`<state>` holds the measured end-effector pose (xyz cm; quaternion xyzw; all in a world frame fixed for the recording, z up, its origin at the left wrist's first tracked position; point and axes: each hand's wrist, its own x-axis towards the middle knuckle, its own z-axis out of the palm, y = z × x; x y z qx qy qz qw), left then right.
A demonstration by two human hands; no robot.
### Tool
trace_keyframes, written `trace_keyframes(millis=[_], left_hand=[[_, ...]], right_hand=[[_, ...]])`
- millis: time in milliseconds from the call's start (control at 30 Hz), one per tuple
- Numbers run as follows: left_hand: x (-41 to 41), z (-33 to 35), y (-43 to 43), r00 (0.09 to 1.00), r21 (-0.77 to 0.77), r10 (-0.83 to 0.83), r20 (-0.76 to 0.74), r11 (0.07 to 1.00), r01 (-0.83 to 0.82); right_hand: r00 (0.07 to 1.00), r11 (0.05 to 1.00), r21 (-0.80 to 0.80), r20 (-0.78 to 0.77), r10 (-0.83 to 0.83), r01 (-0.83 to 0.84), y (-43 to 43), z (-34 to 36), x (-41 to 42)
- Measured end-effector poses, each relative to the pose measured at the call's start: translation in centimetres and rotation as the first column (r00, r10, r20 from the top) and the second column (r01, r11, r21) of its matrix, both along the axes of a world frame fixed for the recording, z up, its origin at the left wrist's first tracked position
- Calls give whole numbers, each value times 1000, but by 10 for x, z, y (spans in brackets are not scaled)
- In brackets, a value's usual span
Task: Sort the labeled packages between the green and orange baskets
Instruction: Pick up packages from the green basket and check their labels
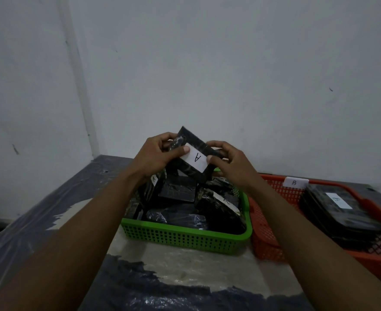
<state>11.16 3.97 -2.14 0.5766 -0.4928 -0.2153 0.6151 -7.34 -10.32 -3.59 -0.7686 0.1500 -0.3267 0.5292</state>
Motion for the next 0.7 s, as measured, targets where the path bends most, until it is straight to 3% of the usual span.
trace_keyframes(millis=[133, 200, 267, 367, 533, 700], left_hand=[[-6, 8, 0, 953, -172, 9, -303, 983, -64], [-8, 3, 2, 950, -155, 10, -311, 986, -61], [-8, -4, 6, 966, -104, 59, -252, 991, -88], [-2, -13, 19, 983, -37, 108, -151, 993, -115], [8, -15, 46, 1000, 83, -5, -19, 997, 7], [11, -14, 69, 975, 23, 160, 155, 986, -165]], right_hand=[[995, 978, 205, 95, 10, -29, 17, 13, 14], [992, 935, 349, 122, 30, -71, 24, 15, 21], [997, 918, 388, 45, 67, -79, 31, 15, 26], [984, 980, 199, -174, 42, -7, 35, 14, 28], [987, 992, 64, -116, 115, -108, 42, 16, 29], [976, 970, -219, -213, 55, -102, 45, 10, 31]])
